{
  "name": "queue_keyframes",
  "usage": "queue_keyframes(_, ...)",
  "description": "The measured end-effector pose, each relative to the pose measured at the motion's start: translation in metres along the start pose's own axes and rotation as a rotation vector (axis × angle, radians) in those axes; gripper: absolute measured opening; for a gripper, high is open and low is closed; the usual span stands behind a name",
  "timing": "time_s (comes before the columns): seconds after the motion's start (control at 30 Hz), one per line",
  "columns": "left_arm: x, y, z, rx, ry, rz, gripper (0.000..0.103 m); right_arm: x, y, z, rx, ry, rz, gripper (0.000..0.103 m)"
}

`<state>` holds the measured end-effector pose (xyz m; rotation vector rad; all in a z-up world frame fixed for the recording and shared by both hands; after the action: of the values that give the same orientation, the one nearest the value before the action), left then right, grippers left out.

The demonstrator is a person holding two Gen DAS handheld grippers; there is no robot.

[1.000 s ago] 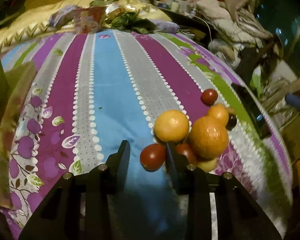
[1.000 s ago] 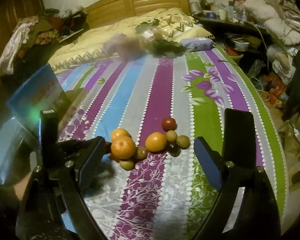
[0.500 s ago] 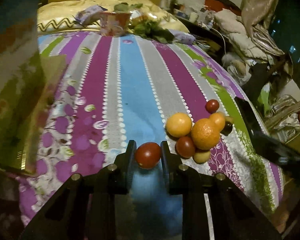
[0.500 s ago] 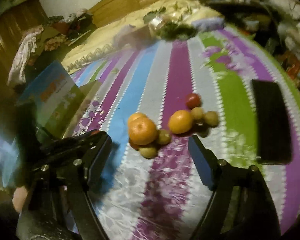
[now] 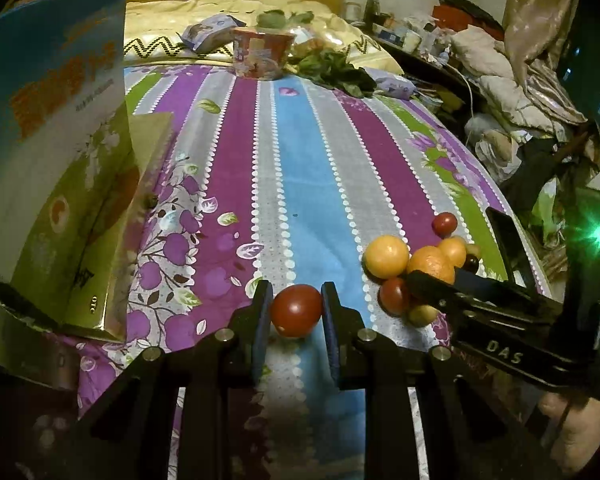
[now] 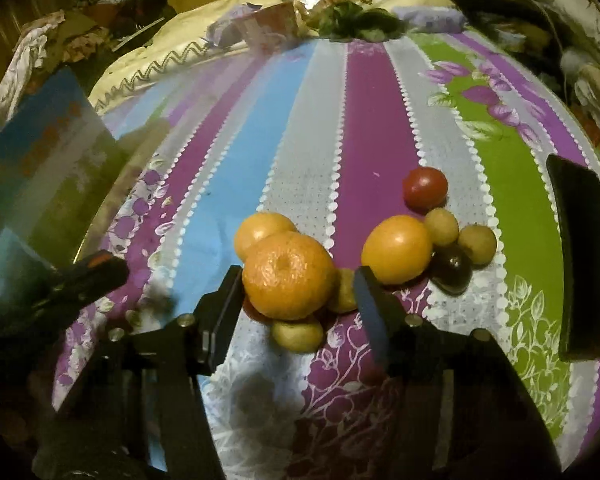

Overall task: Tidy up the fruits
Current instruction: 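Grasp the mandarin with the right tool while the left tool lifts the tomato, then carry the tomato and mandarin in both tools over the light-blue basket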

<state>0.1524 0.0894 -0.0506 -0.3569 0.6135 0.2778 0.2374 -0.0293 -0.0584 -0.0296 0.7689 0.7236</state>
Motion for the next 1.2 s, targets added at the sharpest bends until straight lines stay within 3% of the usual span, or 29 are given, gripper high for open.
queue_keyframes(0.07,-0.002,0.001,0.002,-0.012,0.001,0.002,0.024,-0.004,0.003,0.003,-0.015,-0.008,-0.008,0.043)
queue_keyframes(0.23,-0.031,0.0,0.019,0.003,-0.052,0.013,0.024,-0.05,0.011,0.021,-0.034,-0.114,-0.046,0.043)
queue_keyframes(0.4,-0.086,-0.001,0.036,0.05,-0.116,0.038,0.024,-0.112,0.019,0.032,-0.04,-0.216,-0.092,0.043)
queue_keyframes(0.57,-0.132,0.012,0.045,0.033,-0.144,0.082,0.024,-0.153,0.039,0.038,-0.082,-0.279,-0.14,0.043)
queue_keyframes(0.8,-0.192,0.032,0.064,0.025,-0.234,0.128,0.024,-0.181,0.092,0.043,-0.154,-0.335,-0.114,0.043)
queue_keyframes(1.0,-0.227,0.054,0.069,-0.015,-0.251,0.133,0.024,-0.191,0.127,0.049,-0.181,-0.358,-0.083,0.043)
queue_keyframes(1.2,-0.261,0.097,0.069,-0.062,-0.262,0.191,0.024,-0.196,0.165,0.054,-0.206,-0.366,-0.045,0.043)
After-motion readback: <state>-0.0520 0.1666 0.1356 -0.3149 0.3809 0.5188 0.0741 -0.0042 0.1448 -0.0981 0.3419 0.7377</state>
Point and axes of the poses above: each gripper's, at about its wrist camera, not at the fingertips, and x roughly the way its jaws point, y to its left, z to its top, the point moved 4 cm from there along x, roughly the way its jaws point, and after that the axes turned 15 degrees about -y, right-handed, at the moved point
